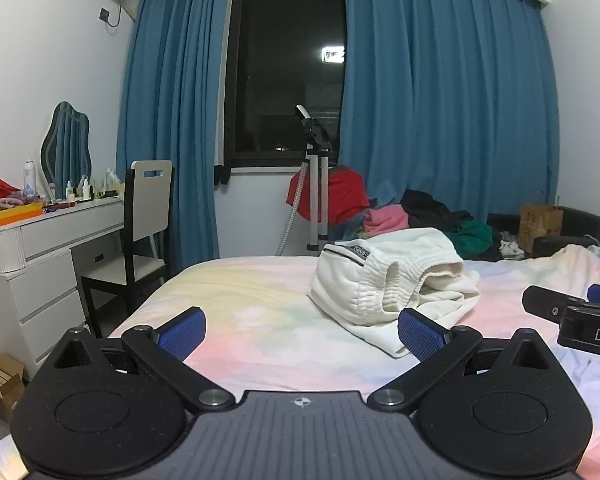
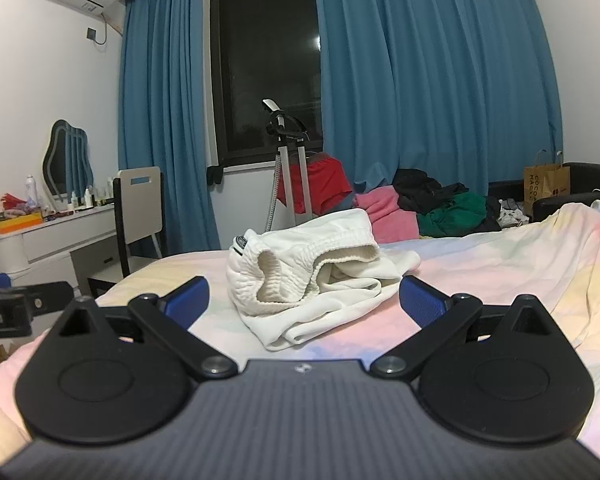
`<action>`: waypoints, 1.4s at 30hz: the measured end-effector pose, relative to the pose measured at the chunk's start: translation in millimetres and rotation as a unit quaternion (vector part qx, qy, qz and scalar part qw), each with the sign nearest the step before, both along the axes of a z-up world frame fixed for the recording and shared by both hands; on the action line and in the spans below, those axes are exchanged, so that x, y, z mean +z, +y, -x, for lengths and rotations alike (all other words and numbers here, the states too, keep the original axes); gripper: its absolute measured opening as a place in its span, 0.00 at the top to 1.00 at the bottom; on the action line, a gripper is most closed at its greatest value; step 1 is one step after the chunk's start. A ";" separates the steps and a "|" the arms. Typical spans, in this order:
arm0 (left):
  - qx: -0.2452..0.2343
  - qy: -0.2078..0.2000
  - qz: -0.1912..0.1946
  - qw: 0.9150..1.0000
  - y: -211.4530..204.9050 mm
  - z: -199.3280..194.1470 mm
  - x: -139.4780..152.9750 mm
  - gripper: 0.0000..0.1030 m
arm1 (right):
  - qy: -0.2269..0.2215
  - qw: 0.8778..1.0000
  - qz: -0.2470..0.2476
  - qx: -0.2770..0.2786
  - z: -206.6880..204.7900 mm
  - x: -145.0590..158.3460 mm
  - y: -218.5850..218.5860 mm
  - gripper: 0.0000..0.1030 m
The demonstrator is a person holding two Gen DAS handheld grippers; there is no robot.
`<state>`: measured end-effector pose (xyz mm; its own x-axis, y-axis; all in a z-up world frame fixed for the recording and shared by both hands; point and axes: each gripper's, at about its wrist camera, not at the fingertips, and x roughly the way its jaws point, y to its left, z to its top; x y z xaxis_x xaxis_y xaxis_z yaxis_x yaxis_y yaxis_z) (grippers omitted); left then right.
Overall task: Fold clothes
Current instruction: 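Move both grippers toward the folded white pants on the bed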
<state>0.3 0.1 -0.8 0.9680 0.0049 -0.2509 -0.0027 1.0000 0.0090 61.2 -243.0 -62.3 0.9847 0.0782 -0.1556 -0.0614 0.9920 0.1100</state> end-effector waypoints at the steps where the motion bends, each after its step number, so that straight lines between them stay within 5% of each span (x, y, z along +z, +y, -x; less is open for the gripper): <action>1: 0.000 0.001 -0.001 1.000 0.0 -0.1 -0.2 0.00 | -0.002 1.000 0.003 -0.001 0.2 0.3 0.0 0.00; 36: 0.010 0.010 -0.005 1.000 4.9 -0.4 -5.3 0.00 | -0.008 1.000 -0.008 0.025 3.9 5.9 2.7 0.00; 42: 0.010 0.009 -0.001 1.000 5.8 0.7 -6.4 0.00 | -0.024 0.999 -0.015 -0.015 8.6 10.7 1.5 0.00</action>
<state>-0.4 6.0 -7.2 0.9628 0.0239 -0.2691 -0.0219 0.9997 0.0104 52.5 -241.5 -51.6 0.9929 0.0532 -0.1066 -0.0383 0.9898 0.1371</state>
